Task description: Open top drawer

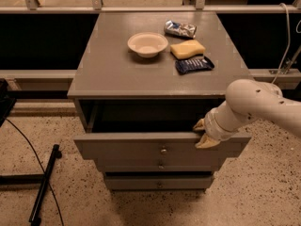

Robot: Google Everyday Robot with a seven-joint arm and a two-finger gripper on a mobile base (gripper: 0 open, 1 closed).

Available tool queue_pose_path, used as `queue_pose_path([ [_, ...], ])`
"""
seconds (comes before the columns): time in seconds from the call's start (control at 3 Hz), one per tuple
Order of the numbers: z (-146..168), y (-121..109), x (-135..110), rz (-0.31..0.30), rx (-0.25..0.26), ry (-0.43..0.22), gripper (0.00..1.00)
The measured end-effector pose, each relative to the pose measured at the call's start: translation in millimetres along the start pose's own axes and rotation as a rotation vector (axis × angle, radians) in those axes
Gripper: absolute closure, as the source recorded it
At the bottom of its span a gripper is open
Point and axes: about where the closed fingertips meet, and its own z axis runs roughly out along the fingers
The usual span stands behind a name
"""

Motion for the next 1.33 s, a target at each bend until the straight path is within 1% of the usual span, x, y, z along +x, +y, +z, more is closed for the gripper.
queue_pose_path([
  [0.67, 2.1, 1.2, -1.1, -0.002, -0.005, -0.001, 0.11],
  [1.0, 3.0, 1.7, -1.5, -0.003, -0.007, -0.002, 0.00],
  [1.33, 3.0, 1.8, -1.5, -0.003, -0.007, -0.002, 0.00],
])
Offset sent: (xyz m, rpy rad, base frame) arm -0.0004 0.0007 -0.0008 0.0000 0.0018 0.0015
